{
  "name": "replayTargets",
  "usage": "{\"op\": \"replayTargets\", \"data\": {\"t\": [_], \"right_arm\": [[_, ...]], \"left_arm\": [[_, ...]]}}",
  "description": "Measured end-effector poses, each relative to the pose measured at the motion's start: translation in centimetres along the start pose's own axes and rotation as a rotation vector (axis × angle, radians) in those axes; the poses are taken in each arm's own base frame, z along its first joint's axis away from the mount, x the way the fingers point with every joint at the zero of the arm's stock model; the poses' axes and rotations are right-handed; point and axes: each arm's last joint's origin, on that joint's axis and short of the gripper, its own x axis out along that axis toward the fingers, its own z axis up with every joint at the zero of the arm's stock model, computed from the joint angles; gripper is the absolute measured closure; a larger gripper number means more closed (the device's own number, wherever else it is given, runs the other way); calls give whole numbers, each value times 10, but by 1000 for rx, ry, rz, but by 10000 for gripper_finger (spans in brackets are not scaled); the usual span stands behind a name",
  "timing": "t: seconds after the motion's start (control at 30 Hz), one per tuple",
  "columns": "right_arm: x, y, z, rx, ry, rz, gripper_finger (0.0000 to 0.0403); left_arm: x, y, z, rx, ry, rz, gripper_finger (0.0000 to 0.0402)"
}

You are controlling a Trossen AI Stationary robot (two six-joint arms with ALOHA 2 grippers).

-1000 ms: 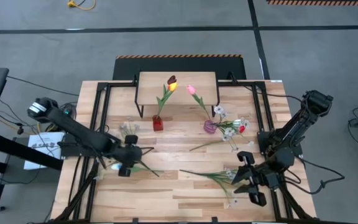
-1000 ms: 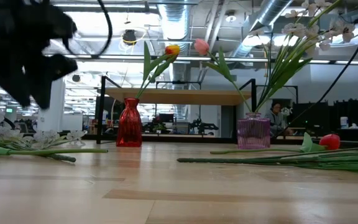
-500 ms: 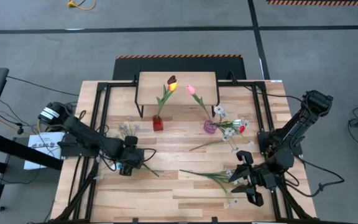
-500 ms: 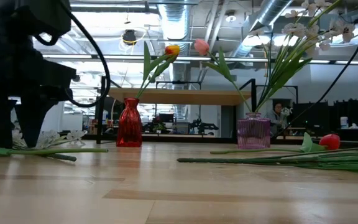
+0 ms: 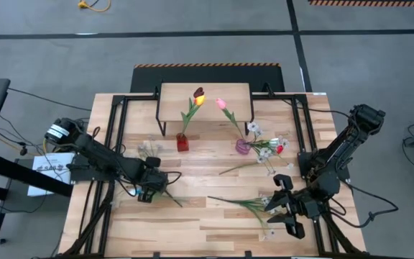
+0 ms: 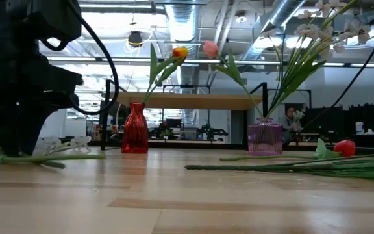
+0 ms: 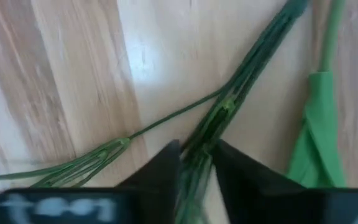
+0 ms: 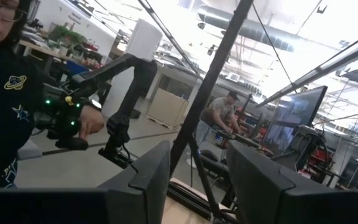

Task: Pick and place flowers into a vace then onto a shelf
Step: Put the left white flowers into the pink vase

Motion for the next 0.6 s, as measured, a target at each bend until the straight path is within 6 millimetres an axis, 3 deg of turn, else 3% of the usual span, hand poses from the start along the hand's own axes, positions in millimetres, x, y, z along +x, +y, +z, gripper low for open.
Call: {"op": "replayTargets", "data": {"t": [0.13,0.3,0.6], "right_arm": [[0,0,0,0,0,0,256],[0,0,0,0,0,0,259],[0,0,0,0,0,-1,267]], "left_arm": [[0,2,0,0,-13,75,389],[-5,3,1,19,-1,192,392],[-44,-4,23,83,-68,379,399]]}}
